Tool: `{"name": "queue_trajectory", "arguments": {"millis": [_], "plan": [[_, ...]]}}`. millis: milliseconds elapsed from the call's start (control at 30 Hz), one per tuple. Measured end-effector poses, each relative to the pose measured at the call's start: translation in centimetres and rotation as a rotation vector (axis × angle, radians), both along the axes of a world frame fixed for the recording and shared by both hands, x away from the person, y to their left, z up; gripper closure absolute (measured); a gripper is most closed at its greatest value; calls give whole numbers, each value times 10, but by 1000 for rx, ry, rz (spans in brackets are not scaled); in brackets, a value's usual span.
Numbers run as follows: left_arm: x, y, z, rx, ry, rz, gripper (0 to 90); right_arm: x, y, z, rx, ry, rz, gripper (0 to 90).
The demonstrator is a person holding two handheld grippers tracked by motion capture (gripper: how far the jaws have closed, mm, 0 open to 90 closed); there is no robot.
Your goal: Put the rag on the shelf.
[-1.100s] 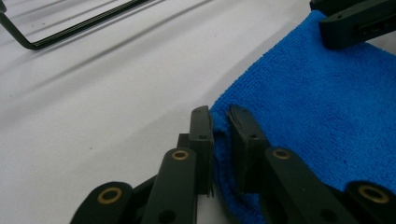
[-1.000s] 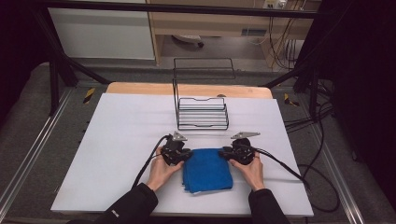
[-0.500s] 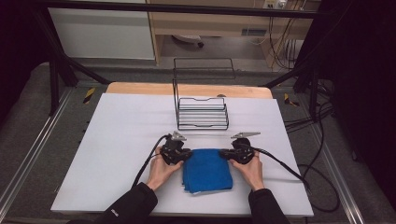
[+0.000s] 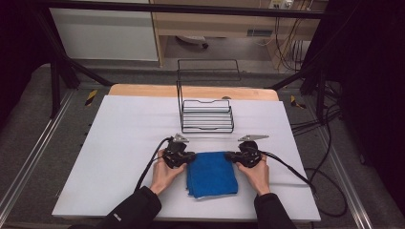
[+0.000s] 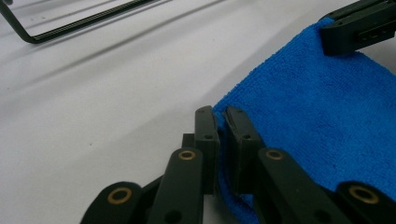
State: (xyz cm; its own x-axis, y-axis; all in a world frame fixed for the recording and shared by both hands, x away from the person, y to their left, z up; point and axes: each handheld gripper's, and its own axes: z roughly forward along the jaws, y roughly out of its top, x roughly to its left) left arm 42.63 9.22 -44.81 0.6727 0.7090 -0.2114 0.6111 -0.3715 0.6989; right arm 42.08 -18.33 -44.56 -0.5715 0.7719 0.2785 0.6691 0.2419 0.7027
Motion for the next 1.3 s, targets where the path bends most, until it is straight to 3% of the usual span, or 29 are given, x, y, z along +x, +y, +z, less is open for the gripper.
{"name": "queue_trajectory", "arguments": {"millis": [333,633,1300], "plan": [[-5,4,11,-33,-32,-10,839,-5,-3,7,28,-38,-1,846],[-10,5,20,-37,-65,-12,840,-10,-5,14,62,-73,6,847],[-22,4,48,-79,-159,-21,843,-21,-15,39,128,-188,-1,846]]}}
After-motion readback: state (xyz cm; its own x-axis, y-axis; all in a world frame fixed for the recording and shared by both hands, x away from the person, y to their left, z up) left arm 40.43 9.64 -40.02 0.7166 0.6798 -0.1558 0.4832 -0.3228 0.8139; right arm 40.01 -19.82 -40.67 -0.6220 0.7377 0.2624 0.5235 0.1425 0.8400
